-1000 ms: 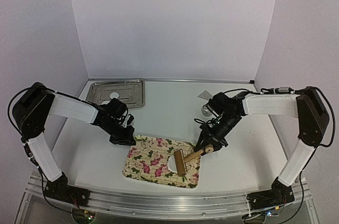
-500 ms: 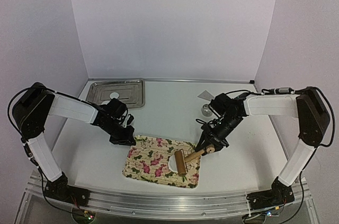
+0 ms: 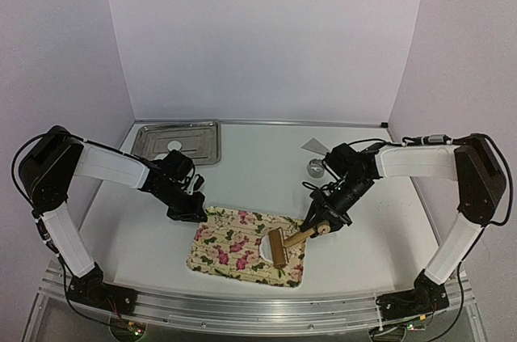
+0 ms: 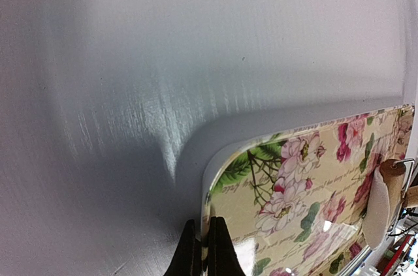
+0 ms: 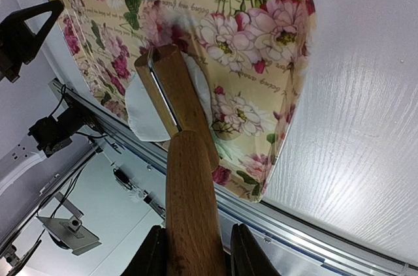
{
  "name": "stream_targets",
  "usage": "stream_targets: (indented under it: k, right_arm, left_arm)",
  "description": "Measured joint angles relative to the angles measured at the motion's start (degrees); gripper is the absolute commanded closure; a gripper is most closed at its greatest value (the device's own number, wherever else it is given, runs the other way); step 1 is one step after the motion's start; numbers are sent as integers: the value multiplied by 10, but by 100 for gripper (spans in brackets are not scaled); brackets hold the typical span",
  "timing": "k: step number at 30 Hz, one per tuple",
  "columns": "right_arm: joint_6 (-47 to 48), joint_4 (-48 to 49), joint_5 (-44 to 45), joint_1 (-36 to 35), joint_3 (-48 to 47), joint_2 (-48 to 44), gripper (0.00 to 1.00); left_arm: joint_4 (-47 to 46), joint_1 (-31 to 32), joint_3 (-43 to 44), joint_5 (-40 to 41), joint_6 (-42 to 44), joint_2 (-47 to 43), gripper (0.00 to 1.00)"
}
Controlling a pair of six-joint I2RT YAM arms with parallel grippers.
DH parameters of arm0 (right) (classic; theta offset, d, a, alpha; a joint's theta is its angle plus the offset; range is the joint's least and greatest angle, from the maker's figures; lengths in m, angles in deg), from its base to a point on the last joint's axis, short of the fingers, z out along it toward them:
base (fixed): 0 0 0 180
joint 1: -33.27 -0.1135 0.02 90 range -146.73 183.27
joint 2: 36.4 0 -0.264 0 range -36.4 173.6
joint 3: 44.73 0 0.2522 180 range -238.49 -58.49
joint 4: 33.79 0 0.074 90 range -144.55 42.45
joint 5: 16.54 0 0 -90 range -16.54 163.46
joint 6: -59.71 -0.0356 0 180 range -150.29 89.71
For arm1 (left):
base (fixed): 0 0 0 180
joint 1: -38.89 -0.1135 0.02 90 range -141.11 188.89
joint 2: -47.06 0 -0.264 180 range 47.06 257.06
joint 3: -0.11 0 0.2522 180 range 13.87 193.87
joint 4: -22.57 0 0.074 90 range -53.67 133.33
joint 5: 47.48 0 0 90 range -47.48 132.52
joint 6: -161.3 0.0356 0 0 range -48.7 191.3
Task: Roll out the dumpling wrappers from the dough
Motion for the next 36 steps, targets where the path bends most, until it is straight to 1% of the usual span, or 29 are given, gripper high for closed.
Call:
stream_targets:
  k: [36]
  right_arm:
    - [0, 8, -2, 14, 24, -13, 100]
  left_arm:
    - [-1, -3, -1, -4, 0, 0, 100]
